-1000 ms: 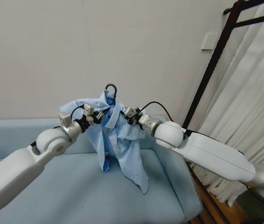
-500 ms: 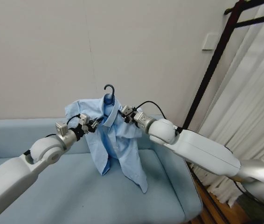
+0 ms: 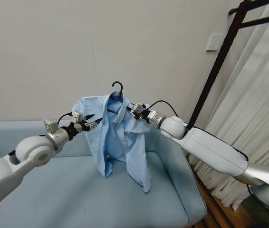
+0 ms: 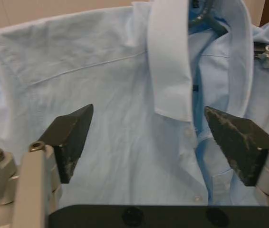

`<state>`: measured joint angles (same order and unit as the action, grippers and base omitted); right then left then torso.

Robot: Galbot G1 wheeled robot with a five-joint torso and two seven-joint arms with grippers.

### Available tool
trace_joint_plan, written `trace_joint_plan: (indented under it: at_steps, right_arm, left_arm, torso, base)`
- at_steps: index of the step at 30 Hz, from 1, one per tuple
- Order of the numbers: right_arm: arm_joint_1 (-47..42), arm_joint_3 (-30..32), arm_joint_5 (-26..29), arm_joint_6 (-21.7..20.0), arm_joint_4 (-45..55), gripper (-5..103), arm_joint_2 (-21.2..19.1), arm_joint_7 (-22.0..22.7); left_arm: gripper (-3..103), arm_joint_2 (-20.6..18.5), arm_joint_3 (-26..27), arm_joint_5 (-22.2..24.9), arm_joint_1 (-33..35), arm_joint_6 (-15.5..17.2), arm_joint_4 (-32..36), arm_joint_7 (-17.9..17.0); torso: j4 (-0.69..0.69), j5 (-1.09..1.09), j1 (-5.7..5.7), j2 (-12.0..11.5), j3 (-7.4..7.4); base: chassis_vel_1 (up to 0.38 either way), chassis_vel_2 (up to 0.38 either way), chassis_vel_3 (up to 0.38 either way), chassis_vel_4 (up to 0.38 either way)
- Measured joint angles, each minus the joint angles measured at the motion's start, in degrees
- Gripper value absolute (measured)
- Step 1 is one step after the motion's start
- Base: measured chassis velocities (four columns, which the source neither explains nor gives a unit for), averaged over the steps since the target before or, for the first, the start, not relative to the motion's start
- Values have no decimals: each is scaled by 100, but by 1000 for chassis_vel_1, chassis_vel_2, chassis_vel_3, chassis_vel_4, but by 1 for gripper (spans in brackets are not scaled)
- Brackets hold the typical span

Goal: Pick up the clothes from the sofa and hang them on the clothes hanger.

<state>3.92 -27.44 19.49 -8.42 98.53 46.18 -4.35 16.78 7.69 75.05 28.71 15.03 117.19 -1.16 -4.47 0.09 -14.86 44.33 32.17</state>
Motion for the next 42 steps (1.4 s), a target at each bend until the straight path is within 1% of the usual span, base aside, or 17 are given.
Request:
trace_joint_plan:
  at_steps: [1, 4, 7, 8, 10, 11, 14, 15, 16, 18, 20, 26, 29, 30, 33, 39, 42]
  right_arm:
    - [-6, 54, 2, 40, 25, 10, -63, -91]
    - [12, 120, 262, 204, 97, 10, -273, -480]
    - [74, 121, 359, 533, 51, 10, -382, -778]
    - [99, 121, 344, 684, 34, 10, -421, -884]
    - [119, 120, 296, 821, 37, 10, -467, -967]
    - [119, 120, 296, 821, 37, 10, -467, -967]
    - [124, 102, 99, 1091, -10, 10, -430, -985]
    - [129, 98, 7, 1200, -31, 10, -390, -985]
    - [129, 98, 7, 1200, -31, 10, -390, -985]
    - [144, 88, -135, 1325, -25, 10, -336, -985]
    - [174, 58, -194, 1365, 39, 10, -320, -984]
    - [192, -11, -242, 1373, 200, 10, -361, -969]
    - [218, -108, -248, 1293, 310, 10, -381, -918]
    - [218, -108, -248, 1293, 310, 10, -381, -918]
    - [274, -243, -248, 1194, 339, 10, -359, -850]
    - [310, -375, -257, 1079, 304, 10, -315, -724]
    - [318, -374, -254, 1050, 301, 10, -389, -706]
  left_arm:
    - [82, -85, -29, 62, -133, 13, -55, 27]
    - [98, -310, -151, 207, -711, 72, -306, 145]
    - [99, -484, -236, 398, -1236, 246, -532, 381]
    - [99, -562, -264, 444, -1409, 355, -632, 590]
    - [100, -796, -278, 454, -1636, 587, -848, 1342]
    - [100, -796, -278, 454, -1636, 587, -848, 1342]
    - [100, -1021, -214, 291, -1741, 956, -1199, 2686]
    - [100, -1028, -214, 158, -1741, 986, -1347, 2970]
    - [100, -1028, -214, 158, -1741, 986, -1347, 2970]
    - [100, -1017, -234, -154, -1720, 982, -1666, 3479]
    - [100, -1033, -256, -284, -1590, 690, -1937, 3969]
    - [100, -916, -351, -287, -1489, 149, -2401, 4294]
    - [100, -544, -470, -191, -1616, -34, -2687, 4625]
    - [100, -544, -470, -191, -1616, -34, -2687, 4625]
    - [100, -231, -655, -270, -1934, 295, -2854, 5103]
    - [100, 203, -1251, -314, -2680, 467, -3133, 5288]
    - [100, 511, -2111, -499, -3586, 680, -3470, 5557]
  torso:
    - [0, 0, 0, 0, 0]
    - [0, -2, 1, -1, 0]
    - [0, 1, 0, -1, 0]
    - [-1, 1, 1, 0, -1]
    - [-1, 0, 0, -1, 0]
    - [-1, 0, 0, -1, 0]
    - [3, 1, 1, 0, -1]
    - [3, 1, 1, 0, 0]
    - [3, 1, 1, 0, 0]
    - [3, -4, 1, 0, 0]
    - [1, -3, 0, 0, 0]
    - [1, 1, 1, 0, 0]
    - [-1, -4, 0, 0, 0]
    - [-1, -4, 0, 0, 0]
    - [0, 1, 0, 0, 1]
    - [2, -1, 0, 0, 1]
    - [1, 1, 0, 0, 0]
  base:
    - [0, 0, 0, 0]
    - [0, 0, 0, 0]
    - [0, 0, 0, 0]
    - [0, 0, 0, 0]
    - [0, 0, 0, 0]
    - [0, 0, 0, 0]
    - [0, 0, 0, 0]
    - [0, 0, 0, 0]
    - [0, 0, 0, 0]
    - [0, 0, 0, 0]
    - [0, 0, 0, 0]
    - [0, 0, 0, 0]
    - [0, 0, 0, 0]
    - [0, 0, 0, 0]
    - [0, 0, 0, 0]
    - [0, 0, 0, 0]
    - [0, 0, 0, 0]
